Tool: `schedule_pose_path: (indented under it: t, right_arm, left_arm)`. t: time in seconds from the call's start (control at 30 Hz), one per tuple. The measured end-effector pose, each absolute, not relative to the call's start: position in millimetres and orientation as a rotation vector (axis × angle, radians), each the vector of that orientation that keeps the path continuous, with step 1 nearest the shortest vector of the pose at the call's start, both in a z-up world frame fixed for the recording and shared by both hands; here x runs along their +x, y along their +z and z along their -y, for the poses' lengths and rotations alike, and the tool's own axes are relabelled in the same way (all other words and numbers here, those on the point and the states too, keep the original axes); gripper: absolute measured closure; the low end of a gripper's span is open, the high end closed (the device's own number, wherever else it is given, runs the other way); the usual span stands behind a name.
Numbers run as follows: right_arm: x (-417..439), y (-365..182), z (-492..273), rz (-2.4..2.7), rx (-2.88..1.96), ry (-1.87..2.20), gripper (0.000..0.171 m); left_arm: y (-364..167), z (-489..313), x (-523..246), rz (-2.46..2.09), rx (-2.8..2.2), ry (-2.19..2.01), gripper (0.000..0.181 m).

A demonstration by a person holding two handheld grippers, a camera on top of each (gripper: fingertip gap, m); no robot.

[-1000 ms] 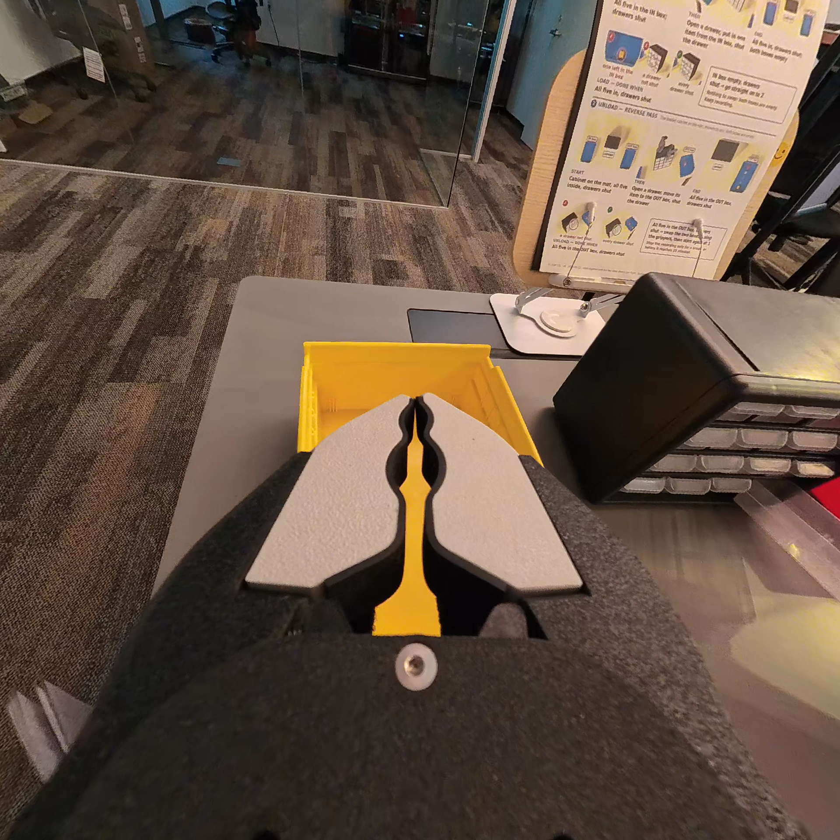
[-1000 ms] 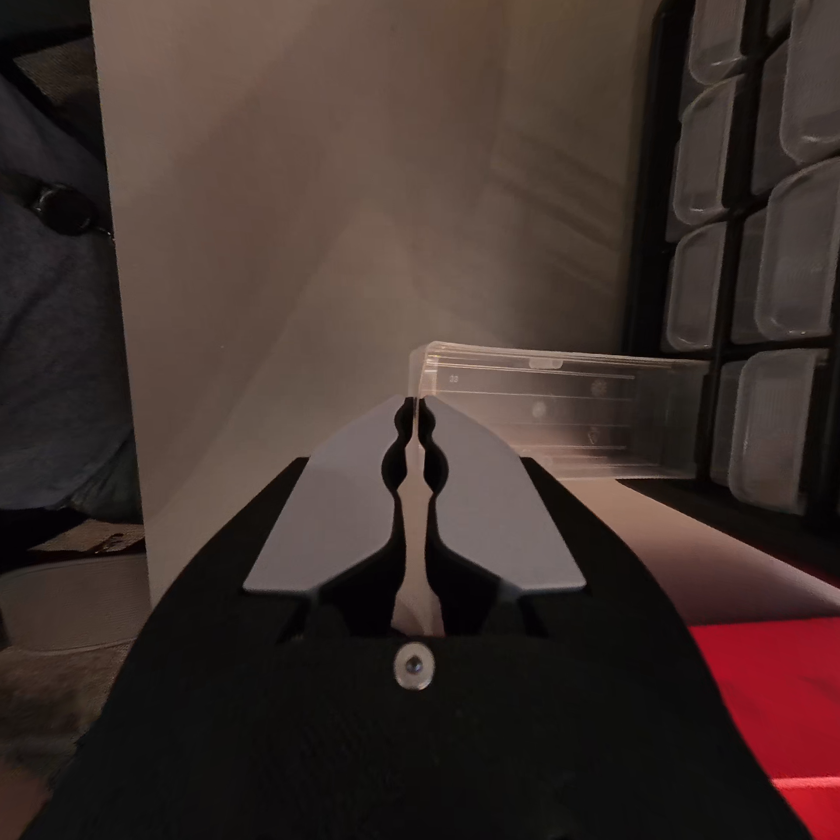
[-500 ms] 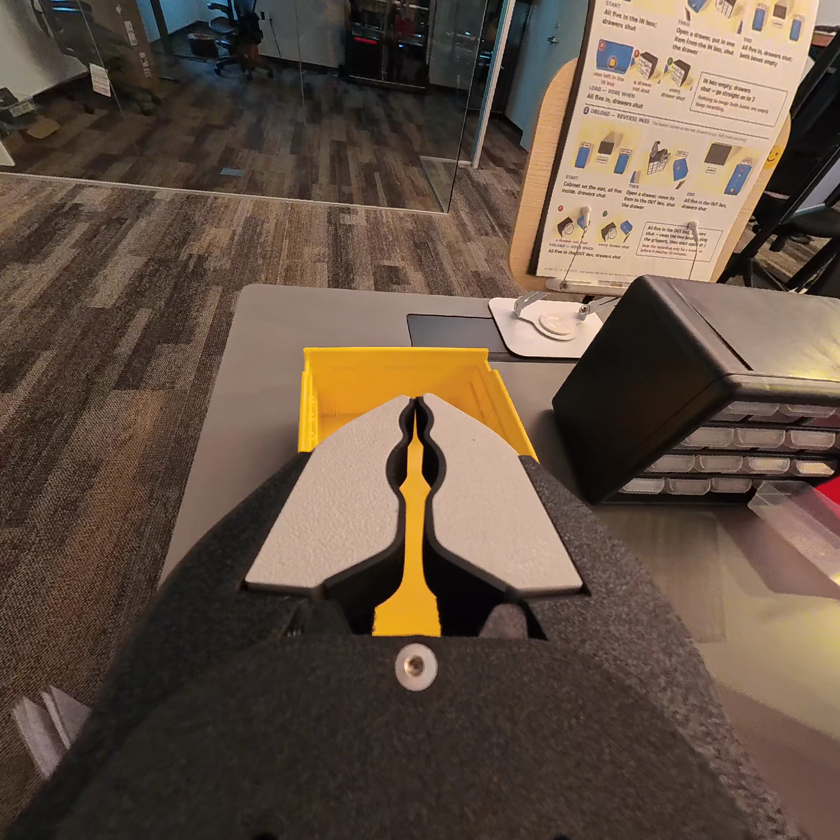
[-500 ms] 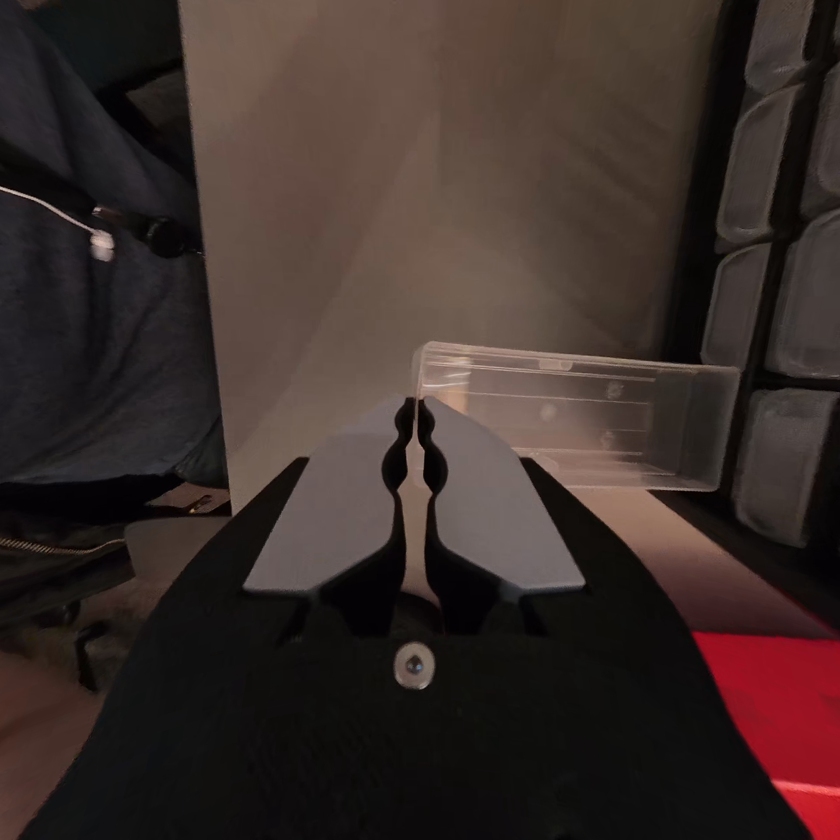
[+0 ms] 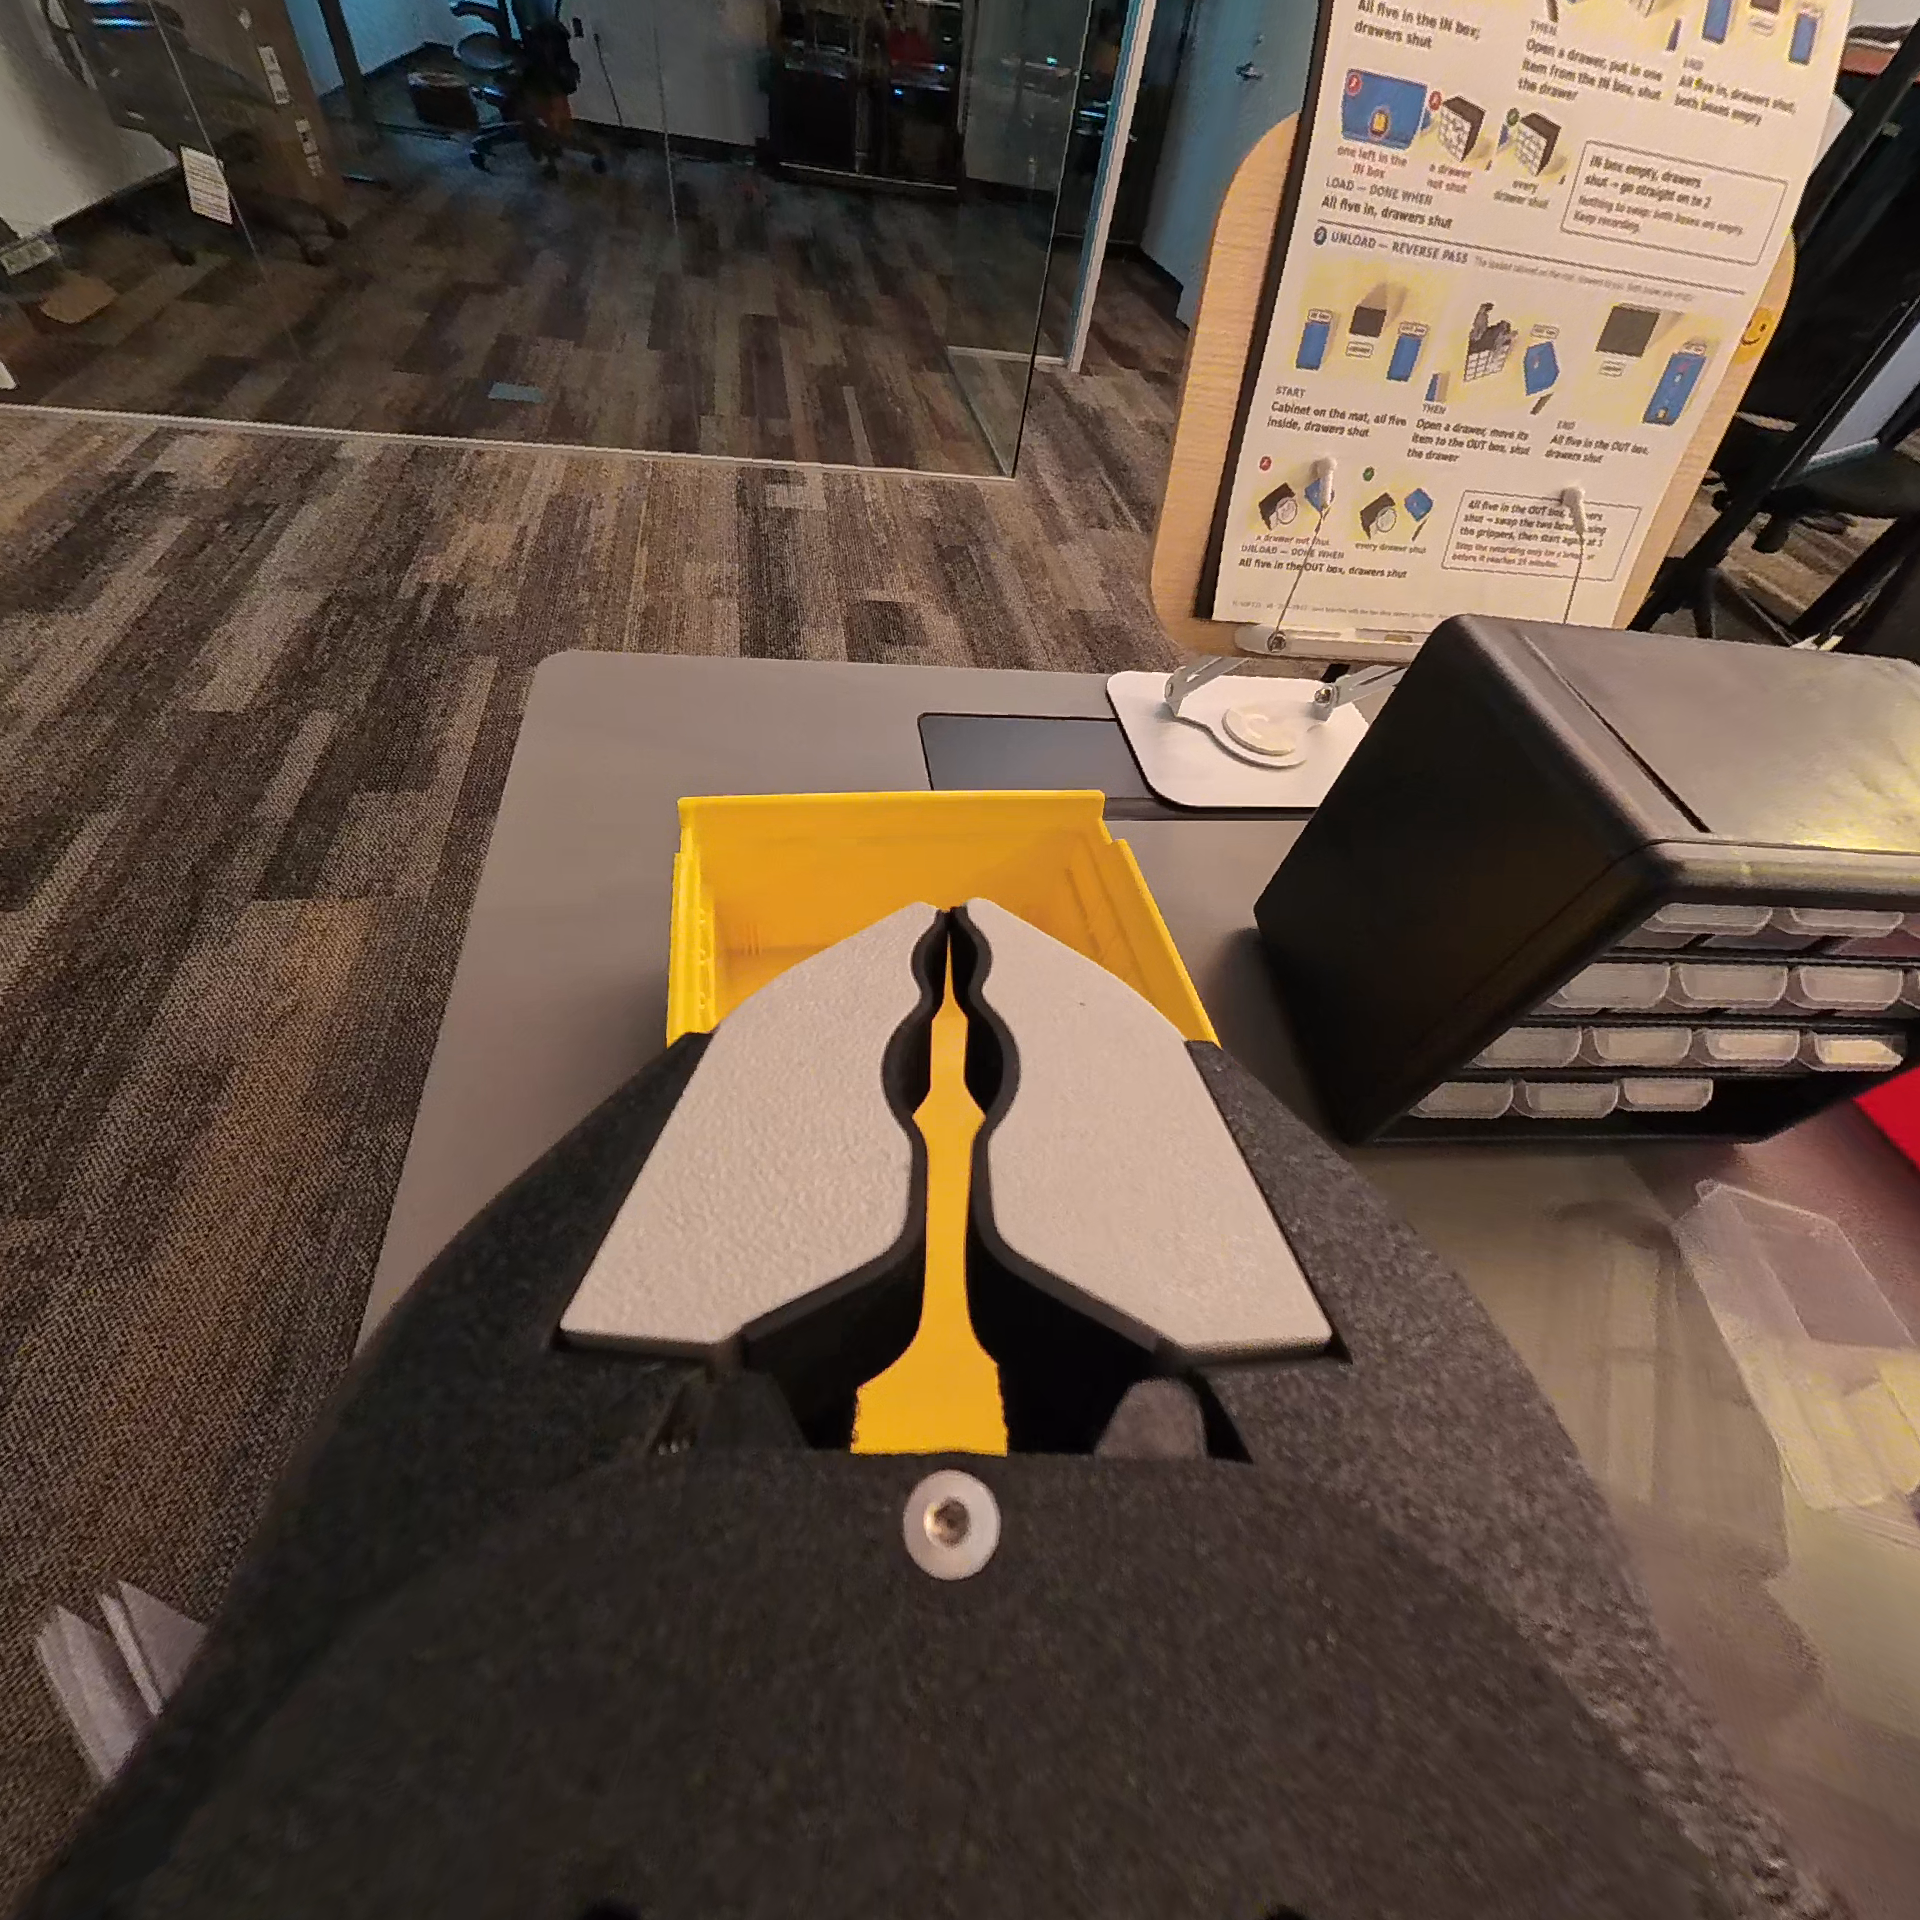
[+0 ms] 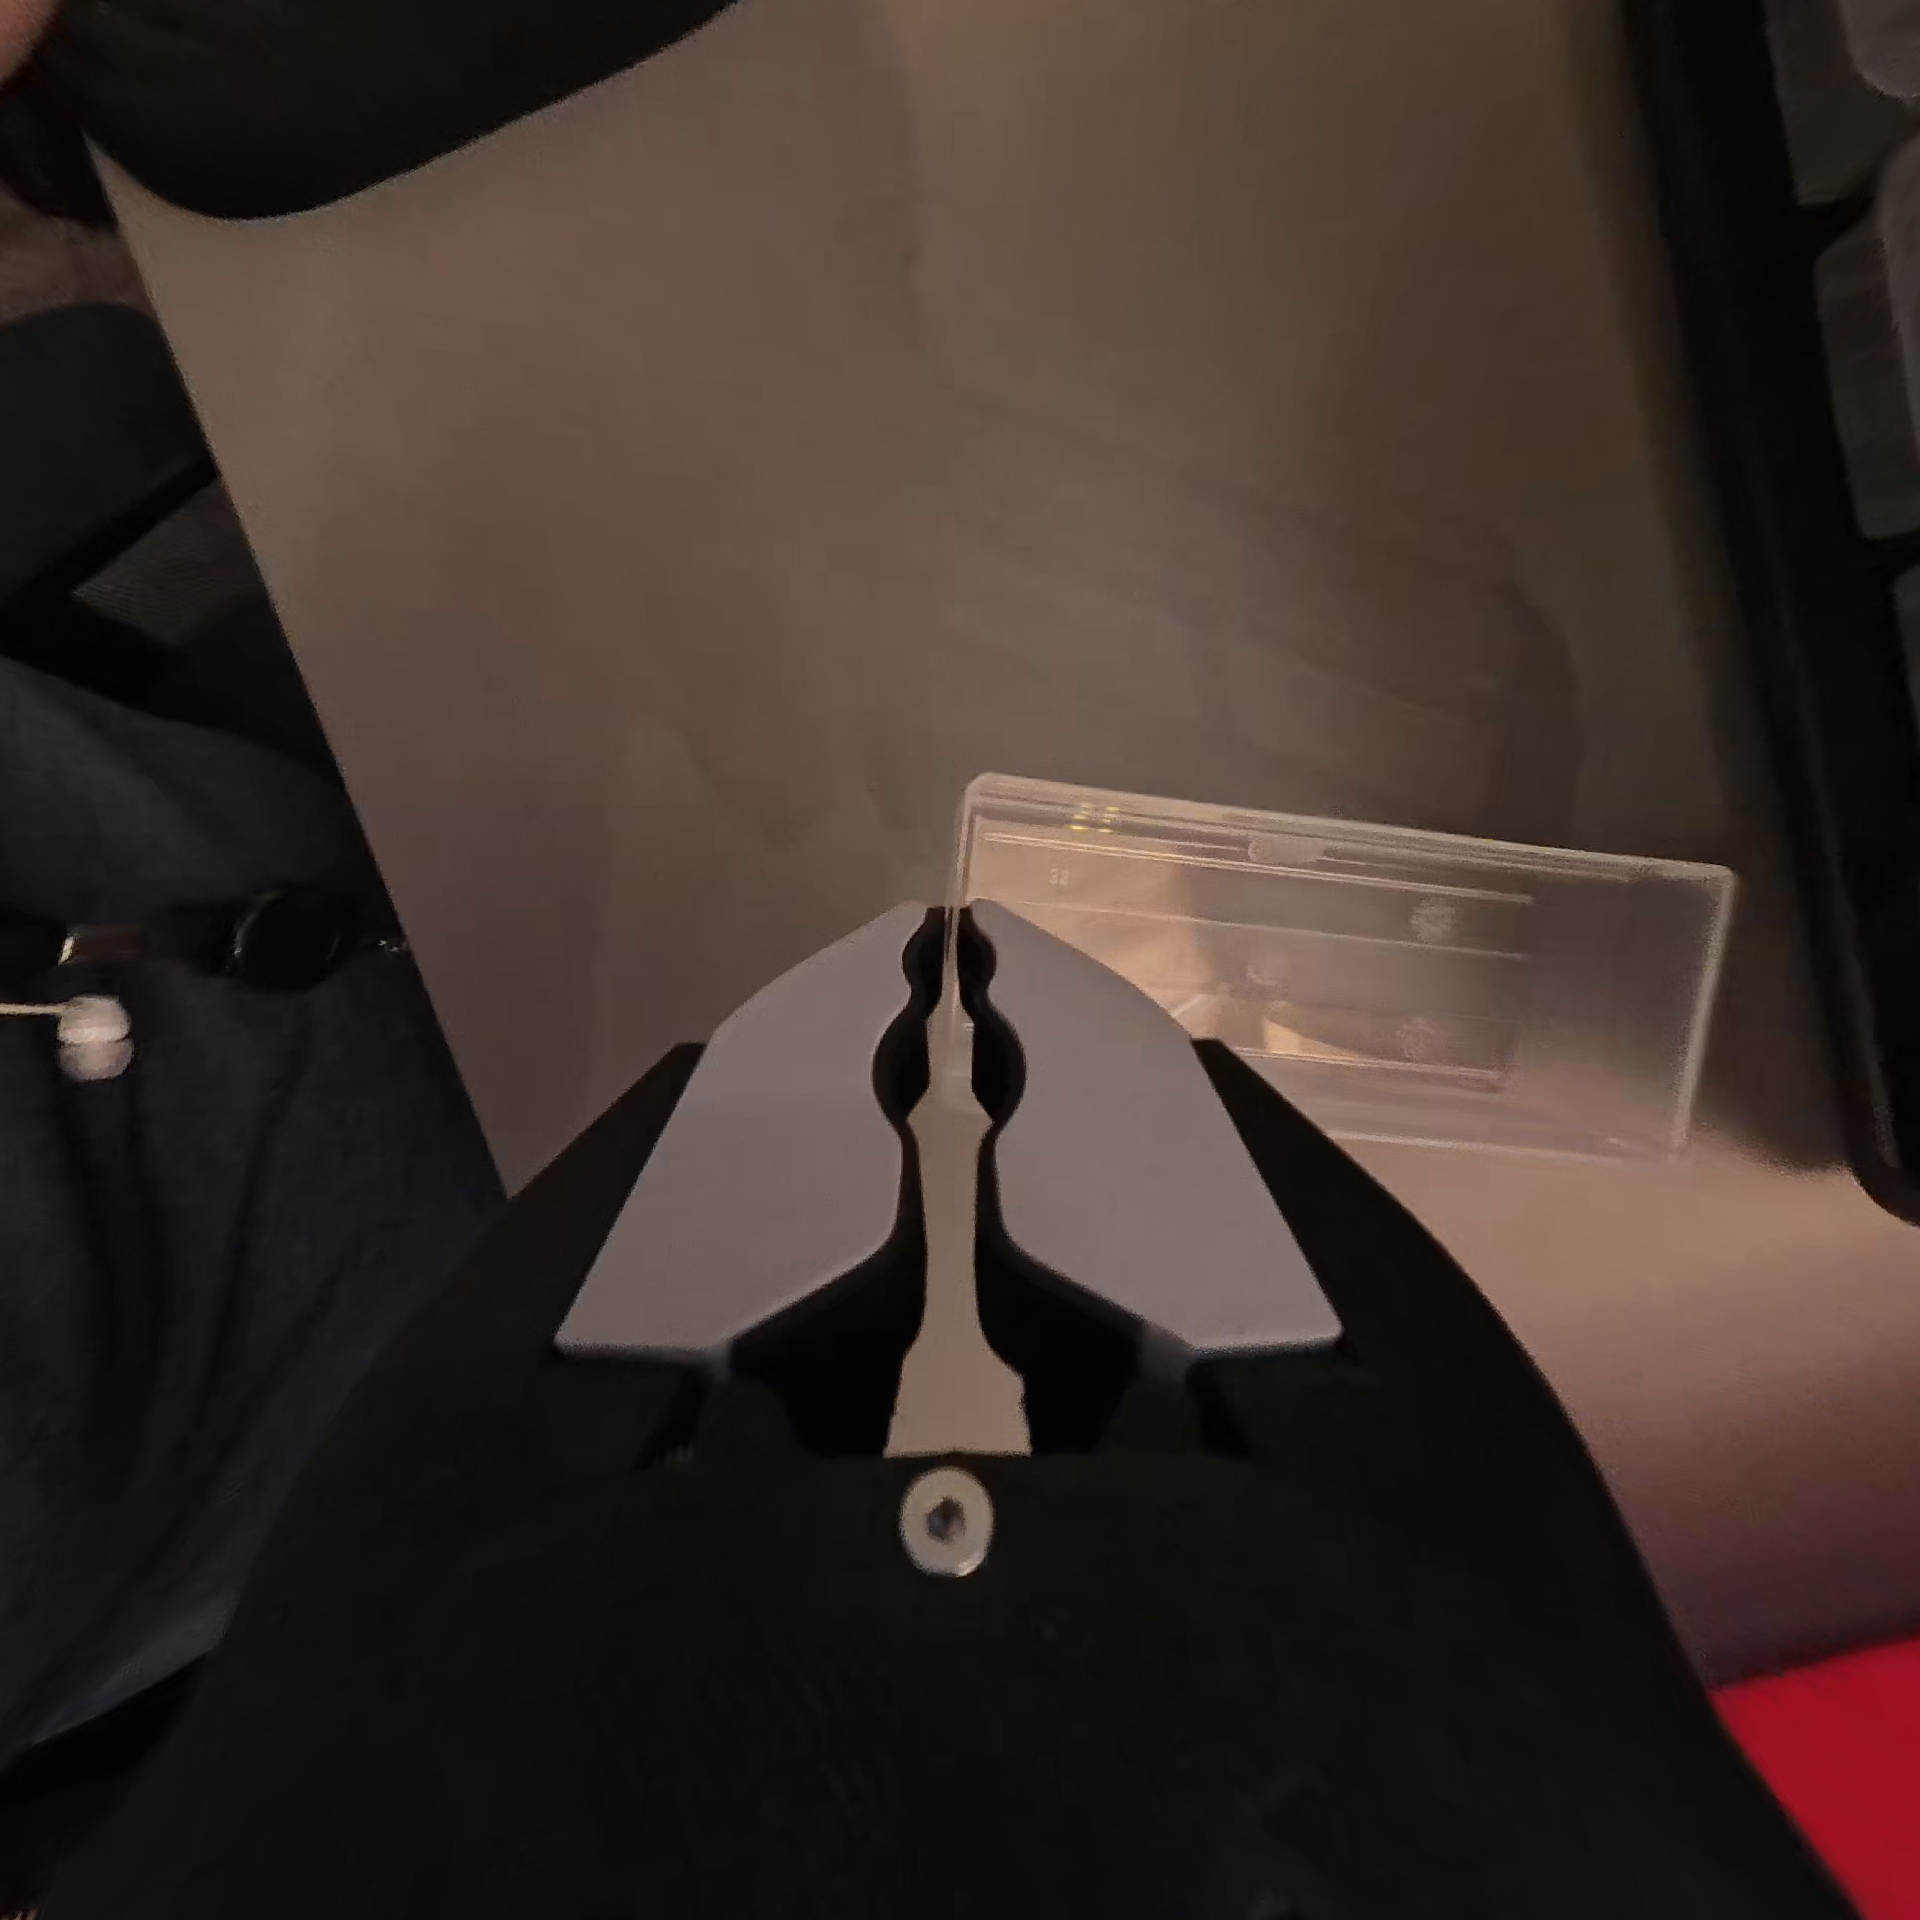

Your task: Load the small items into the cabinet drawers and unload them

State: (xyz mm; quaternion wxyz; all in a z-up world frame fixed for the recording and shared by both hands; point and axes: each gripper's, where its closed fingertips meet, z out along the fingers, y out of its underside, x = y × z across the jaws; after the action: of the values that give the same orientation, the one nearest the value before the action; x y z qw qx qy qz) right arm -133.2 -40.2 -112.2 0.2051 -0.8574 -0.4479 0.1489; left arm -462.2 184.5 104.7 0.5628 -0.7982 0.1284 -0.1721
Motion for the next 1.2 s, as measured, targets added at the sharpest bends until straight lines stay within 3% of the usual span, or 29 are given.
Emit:
schedule_pose_path:
  t: [0.13,0.27,0.4,0.53,0.6,0.77,1.03,1.13,1.2]
  right_arm:
    - [-137.5,-102.8,52.2,1.384,-2.297,0.542,0.165]
    - [-119.0,-76.8,53.2,1.703,-1.866,0.438,0.145]
    - [-77.5,-97.6,22.9,1.988,-1.684,0.036,0.146]
    - [-73.2,-120.5,10.1,2.11,-1.639,-0.045,0.147]
    - [-69.5,-129.4,8.5,2.154,-1.669,-0.058,0.16]
    - [-86.6,-129.7,15.2,2.03,-1.909,0.029,0.168]
    - [-150.9,-123.8,20.7,1.419,-2.39,0.335,0.164]
    - [-153.8,-106.2,19.6,1.326,-2.365,0.401,0.147]
    - [-142.8,-84.0,20.7,1.347,-2.239,0.37,0.145]
  left_arm:
    - [105.1,-183.7,-465.6,-0.291,-1.874,-0.412,0.181]
    - [105.7,-183.3,-469.1,-0.278,-1.87,-0.418,0.181]
    - [105.2,-183.0,-470.1,-0.276,-1.875,-0.405,0.181]
    - [106.1,-182.1,-469.5,-0.276,-1.875,-0.393,0.181]
    - [106.3,-182.0,-468.3,-0.28,-1.875,-0.39,0.181]
    - [104.2,-184.0,-464.6,-0.295,-1.885,-0.398,0.181]
    - [105.4,-182.6,-461.9,-0.307,-1.878,-0.416,0.181]
    - [107.2,-180.5,-462.7,-0.307,-1.868,-0.427,0.181]
    - [108.4,-179.7,-463.7,-0.305,-1.86,-0.435,0.181]
